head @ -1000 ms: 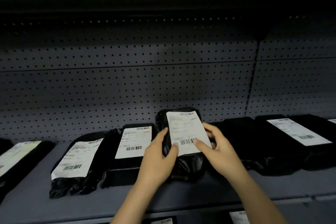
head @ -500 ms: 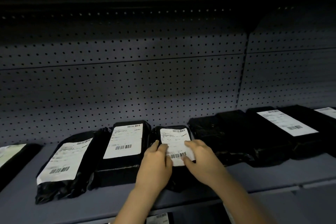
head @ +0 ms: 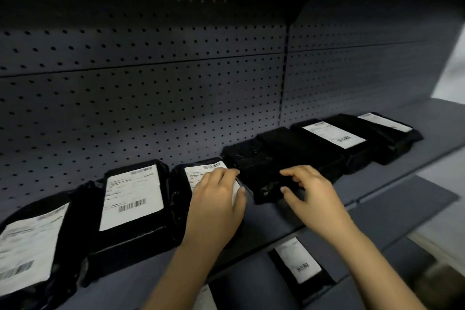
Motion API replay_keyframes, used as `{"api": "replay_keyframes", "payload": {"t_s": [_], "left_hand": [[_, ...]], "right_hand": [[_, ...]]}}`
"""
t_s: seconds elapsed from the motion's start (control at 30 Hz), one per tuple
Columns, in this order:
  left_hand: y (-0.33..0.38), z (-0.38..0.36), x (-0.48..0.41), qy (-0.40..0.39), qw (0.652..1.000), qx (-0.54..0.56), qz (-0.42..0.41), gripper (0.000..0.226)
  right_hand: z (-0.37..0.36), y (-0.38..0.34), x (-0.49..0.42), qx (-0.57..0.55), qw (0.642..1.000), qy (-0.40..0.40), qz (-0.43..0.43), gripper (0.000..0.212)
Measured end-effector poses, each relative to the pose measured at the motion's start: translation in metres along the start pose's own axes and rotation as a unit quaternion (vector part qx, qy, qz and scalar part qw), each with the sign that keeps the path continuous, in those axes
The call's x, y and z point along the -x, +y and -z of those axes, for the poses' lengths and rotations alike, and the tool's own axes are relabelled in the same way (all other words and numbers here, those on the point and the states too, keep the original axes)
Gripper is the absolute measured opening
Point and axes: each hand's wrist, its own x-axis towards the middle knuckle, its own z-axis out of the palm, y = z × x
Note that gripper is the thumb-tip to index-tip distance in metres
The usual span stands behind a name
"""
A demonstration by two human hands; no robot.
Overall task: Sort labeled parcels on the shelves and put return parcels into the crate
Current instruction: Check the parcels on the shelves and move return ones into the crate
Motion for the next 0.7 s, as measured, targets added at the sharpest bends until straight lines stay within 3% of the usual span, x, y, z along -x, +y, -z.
{"api": "replay_keyframes", "payload": {"t_s": [0.3,0.53,0.7], "left_hand": [[0.019,-0.032,-0.005,-0.036,0.998,0.051,-0.025,0.034],[0.03,-0.056,-0.018,-0.117,0.993,-0.015,-0.01,0.059],[0.041,-0.068,-0.015,-0.096,0.994,-0.043,0.039,0.043]], "right_hand": [[0.008,0.02,0.018,0.031,0.998,0.014,-0.053,0.032],[-0.004,0.045,-0.009,0.028,0.999,-0.02,0.004,0.036],[-0.006,0.066,-0.021,0.022,0.998,-0.044,0.049,0.043]]}}
